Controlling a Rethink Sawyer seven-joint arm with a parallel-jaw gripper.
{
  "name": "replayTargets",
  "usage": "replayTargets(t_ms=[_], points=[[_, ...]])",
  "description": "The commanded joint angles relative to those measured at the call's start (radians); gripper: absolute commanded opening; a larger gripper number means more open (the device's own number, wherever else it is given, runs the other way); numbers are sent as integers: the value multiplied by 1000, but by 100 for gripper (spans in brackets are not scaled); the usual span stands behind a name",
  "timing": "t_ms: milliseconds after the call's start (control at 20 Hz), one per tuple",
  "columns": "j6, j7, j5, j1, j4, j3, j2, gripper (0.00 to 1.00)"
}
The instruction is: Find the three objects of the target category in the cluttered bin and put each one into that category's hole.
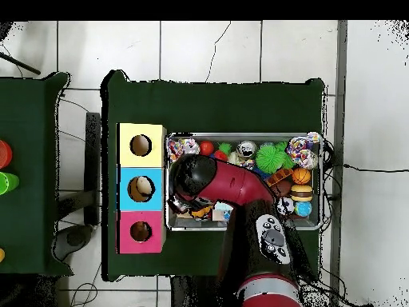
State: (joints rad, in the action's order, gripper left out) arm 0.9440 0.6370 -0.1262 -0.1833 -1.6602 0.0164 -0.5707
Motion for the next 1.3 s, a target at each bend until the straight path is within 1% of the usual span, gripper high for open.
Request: replayTargets(t_ms=[50,150,400,800,1150,1300], points=[[-84,310,-57,-30,-83,-25,63,100],[-97,294,-61,-48,-89,-28,73,100],[-124,214,-60,-121,-81,-55,124,100],[-161,156,-33,-191,-59,-93,190,100],[-194,150,-17,-216,-58,-115,212,100],[-208,157,-8,-215,-51,-117,225,100]])
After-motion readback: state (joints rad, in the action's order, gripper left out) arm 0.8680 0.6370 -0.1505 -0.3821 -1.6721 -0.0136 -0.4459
